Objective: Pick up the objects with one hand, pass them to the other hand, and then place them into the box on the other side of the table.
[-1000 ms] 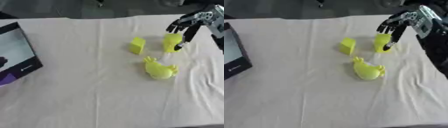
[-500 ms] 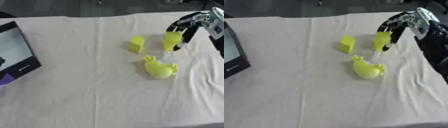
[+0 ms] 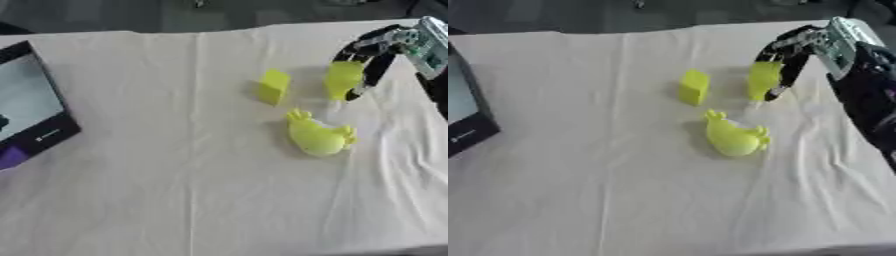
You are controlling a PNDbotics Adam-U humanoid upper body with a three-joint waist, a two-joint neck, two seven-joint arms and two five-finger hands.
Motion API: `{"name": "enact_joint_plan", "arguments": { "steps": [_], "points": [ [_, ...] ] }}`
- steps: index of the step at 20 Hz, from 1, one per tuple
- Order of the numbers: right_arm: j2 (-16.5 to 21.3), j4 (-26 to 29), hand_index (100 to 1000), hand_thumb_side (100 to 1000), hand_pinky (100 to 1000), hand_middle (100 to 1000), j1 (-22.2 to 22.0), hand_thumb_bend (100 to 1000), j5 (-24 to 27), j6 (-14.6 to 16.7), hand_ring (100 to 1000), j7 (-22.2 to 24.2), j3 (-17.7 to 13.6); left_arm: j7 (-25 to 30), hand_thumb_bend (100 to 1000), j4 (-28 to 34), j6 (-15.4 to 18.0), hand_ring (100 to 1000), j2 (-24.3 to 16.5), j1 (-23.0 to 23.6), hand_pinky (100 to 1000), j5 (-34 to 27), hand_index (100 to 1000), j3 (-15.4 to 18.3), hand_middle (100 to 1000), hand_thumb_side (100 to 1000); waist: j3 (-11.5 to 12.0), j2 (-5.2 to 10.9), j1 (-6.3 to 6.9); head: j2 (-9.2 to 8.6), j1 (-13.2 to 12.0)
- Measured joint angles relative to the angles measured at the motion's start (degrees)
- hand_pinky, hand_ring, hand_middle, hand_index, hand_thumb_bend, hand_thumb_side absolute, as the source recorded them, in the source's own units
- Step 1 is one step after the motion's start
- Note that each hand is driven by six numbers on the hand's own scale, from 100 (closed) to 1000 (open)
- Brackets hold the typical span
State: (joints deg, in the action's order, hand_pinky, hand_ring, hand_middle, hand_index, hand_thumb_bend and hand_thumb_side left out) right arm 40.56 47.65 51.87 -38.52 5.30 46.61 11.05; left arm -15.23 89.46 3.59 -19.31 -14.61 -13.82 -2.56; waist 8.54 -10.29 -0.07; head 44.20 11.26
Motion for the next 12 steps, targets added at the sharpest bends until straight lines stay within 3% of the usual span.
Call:
{"name": "enact_joint_plan", "arguments": {
  "steps": [12],
  "points": [
    [0.0, -1.4, 916, 100, 966, 862, 0.1, 514, -1.6, 0.0, 880, -0.7, -0.7, 0.0, 573, 0.0, -0.1, 674, 0.1, -0.1, 873, 0.2, 691, 0.0, 567, 602, 0.1, -0.46, 0.34, 0.00, 0.0]
  ]
}}
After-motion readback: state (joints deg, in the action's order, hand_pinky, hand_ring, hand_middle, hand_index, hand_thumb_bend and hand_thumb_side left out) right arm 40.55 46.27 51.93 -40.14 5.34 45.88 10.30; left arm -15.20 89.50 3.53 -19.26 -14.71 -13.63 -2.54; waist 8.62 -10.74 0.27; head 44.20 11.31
